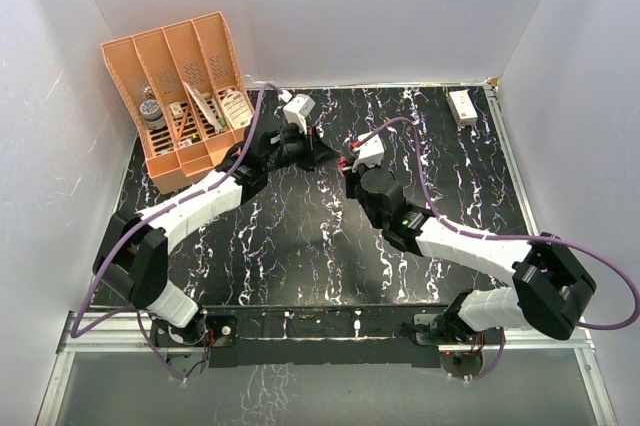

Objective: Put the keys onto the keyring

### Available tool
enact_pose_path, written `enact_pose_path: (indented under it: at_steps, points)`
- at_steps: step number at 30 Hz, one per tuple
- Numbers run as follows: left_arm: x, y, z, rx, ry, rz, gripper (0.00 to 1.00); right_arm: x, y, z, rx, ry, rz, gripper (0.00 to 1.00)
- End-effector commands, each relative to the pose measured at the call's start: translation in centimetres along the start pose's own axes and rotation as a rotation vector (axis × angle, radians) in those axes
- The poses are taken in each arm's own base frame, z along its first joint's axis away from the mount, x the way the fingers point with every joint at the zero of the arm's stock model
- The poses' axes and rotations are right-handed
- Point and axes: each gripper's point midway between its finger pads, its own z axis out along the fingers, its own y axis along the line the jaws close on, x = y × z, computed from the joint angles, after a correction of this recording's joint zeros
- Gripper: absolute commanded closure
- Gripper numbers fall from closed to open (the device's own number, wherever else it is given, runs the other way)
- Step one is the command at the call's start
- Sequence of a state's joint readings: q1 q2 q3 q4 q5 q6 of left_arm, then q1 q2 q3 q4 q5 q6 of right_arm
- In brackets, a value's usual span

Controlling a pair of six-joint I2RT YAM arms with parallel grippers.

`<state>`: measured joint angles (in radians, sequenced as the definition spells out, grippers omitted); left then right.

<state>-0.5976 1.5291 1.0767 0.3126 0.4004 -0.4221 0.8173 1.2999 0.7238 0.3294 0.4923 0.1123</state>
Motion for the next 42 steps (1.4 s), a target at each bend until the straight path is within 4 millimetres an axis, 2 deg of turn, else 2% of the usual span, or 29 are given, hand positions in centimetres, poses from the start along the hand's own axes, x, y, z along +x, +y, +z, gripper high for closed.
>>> enact_pose_path:
  at_steps: [1, 8, 15, 24, 31, 42]
  points:
    - [-0.4, -1.8, 0.1, 0.087, 0.053, 0.012, 1.00, -2.9, -1.2, 0.2, 0.042, -0.079, -0.055, 1.00]
    - [0.7, -2.2, 0.4, 0.125, 0.125, -0.008, 1.00, -3.4, -2.1, -0.3, 0.043, -0.130, -0.142, 1.00]
    - [1.1, -2.6, 0.4, 0.147, 0.161, -0.015, 1.00, -3.2, -3.3, -0.2, 0.045, -0.155, -0.205, 1.00]
    - [2.2, -3.3, 0.6, 0.203, 0.233, -0.055, 1.00, -3.3, -3.8, -0.2, 0.026, -0.190, -0.241, 1.00]
    - [3.3, -3.1, 0.8, 0.217, 0.268, -0.080, 1.00, -4.3, -3.5, -0.6, -0.010, -0.237, -0.247, 1.00]
    - [3.8, -3.1, 1.6, 0.249, 0.303, -0.095, 1.00, -4.4, -2.2, -0.9, -0.090, -0.255, -0.267, 1.00]
